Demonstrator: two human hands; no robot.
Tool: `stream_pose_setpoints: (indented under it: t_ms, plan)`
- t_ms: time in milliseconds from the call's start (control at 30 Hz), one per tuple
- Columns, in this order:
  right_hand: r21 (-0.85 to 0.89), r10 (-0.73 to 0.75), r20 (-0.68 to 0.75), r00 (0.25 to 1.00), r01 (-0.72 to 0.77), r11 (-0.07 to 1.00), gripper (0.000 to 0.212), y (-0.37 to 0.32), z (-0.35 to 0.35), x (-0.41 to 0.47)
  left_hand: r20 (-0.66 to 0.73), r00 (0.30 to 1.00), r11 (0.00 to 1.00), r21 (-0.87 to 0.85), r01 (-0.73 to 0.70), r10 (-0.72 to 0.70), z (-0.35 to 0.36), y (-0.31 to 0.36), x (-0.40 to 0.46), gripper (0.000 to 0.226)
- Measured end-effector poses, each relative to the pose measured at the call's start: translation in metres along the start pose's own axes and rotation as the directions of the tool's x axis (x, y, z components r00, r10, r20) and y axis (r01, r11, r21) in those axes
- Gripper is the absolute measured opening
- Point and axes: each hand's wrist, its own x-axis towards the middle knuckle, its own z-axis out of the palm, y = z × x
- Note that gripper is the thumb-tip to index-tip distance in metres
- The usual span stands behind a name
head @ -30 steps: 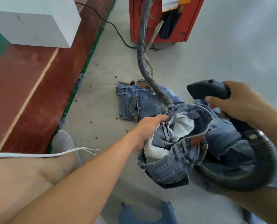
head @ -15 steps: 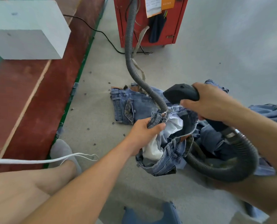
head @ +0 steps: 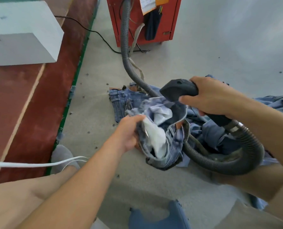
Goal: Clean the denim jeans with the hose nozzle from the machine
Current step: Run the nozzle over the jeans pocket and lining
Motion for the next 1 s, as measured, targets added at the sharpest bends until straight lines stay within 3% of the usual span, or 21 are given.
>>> stream_pose_setpoints:
  t_ms: [67, 133, 300, 367, 400, 433, 500, 567, 600, 700, 800, 900, 1000]
  plan:
    - [0.037, 0.029, 0.011, 1.000, -0.029, 0.999, 0.019, 0.008, -0.001, -0.002, -0.076, 0.996, 0.946, -0.323, 0.022, -0.049, -0.018, 0.006, 0.007, 0.012]
    - [0.053, 0.058, 0.027, 0.998, -0.059, 0.997, 0.020, 0.014, 0.003, -0.003, -0.180, 0.978, 0.919, -0.393, 0.027, -0.106, -0.032, 0.000, 0.014, 0.015]
    - [-0.002, 0.053, 0.084, 0.995, -0.053, 0.999, 0.021, 0.024, 0.014, -0.007, -0.231, 0.931, 0.946, -0.231, 0.229, -0.282, -0.037, -0.035, 0.025, 0.024]
    - [0.004, 0.085, 0.069, 0.994, -0.085, 0.996, 0.024, 0.026, 0.022, -0.007, -0.230, 0.951, 0.978, -0.047, 0.203, -0.208, -0.029, -0.042, 0.023, 0.022]
    - [0.084, 0.130, 0.043, 0.991, -0.133, 0.988, 0.025, 0.027, 0.028, -0.007, -0.187, 0.974, 0.991, 0.001, 0.132, -0.130, -0.021, -0.044, 0.022, 0.033]
    - [0.238, 0.203, 0.022, 0.979, -0.203, 0.950, 0.027, 0.027, 0.035, -0.006, -0.124, 0.991, 0.999, 0.027, 0.046, -0.042, -0.012, -0.046, 0.020, 0.043]
    - [0.577, 0.383, 0.049, 0.922, -0.339, 0.743, 0.029, 0.024, 0.050, -0.006, 0.006, 0.994, 0.989, 0.092, -0.111, 0.111, 0.015, -0.052, 0.008, 0.053]
    - [0.729, 0.484, 0.103, 0.869, -0.397, 0.558, 0.032, 0.019, 0.066, -0.007, 0.056, 0.982, 0.978, 0.090, -0.187, 0.182, 0.041, -0.060, -0.006, 0.063]
    - [0.750, 0.498, 0.114, 0.860, -0.403, 0.524, 0.032, 0.016, 0.075, -0.006, 0.035, 0.982, 0.979, 0.073, -0.190, 0.188, 0.053, -0.066, -0.011, 0.066]
    - [0.714, 0.459, 0.113, 0.881, -0.393, 0.579, 0.041, 0.009, 0.091, -0.006, -0.034, 0.981, 0.982, 0.002, -0.189, 0.189, 0.076, -0.074, -0.024, 0.059]
    - [0.606, 0.375, 0.150, 0.915, -0.384, 0.697, 0.049, 0.007, 0.099, -0.007, 0.057, 0.996, 0.959, -0.281, -0.048, 0.066, 0.080, -0.061, -0.034, 0.033]
    - [0.599, 0.390, 0.194, 0.900, -0.423, 0.680, 0.047, 0.012, 0.105, -0.007, 0.075, 0.995, 0.914, -0.397, 0.084, -0.059, 0.069, -0.051, -0.040, 0.036]
    - [0.642, 0.436, 0.241, 0.867, -0.479, 0.599, 0.025, 0.018, 0.104, -0.009, 0.031, 0.996, 0.899, -0.429, 0.090, -0.085, 0.062, -0.055, -0.038, 0.038]
